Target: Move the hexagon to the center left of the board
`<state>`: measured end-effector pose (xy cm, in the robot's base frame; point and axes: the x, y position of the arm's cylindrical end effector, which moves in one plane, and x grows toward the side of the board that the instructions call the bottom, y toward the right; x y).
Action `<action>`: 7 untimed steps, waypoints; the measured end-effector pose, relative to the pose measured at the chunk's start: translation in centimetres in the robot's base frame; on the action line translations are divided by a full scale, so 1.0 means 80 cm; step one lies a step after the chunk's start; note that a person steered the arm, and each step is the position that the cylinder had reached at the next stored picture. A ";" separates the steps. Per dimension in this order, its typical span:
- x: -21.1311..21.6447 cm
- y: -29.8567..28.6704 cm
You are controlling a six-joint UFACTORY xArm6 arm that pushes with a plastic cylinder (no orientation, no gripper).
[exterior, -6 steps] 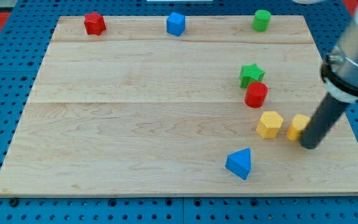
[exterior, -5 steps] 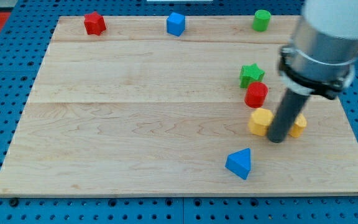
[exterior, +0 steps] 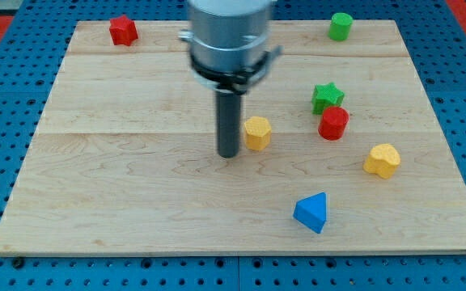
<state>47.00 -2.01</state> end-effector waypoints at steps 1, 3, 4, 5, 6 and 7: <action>0.013 0.076; -0.003 0.147; -0.020 0.047; -0.009 -0.059; -0.023 0.005; 0.005 0.071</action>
<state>47.44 3.64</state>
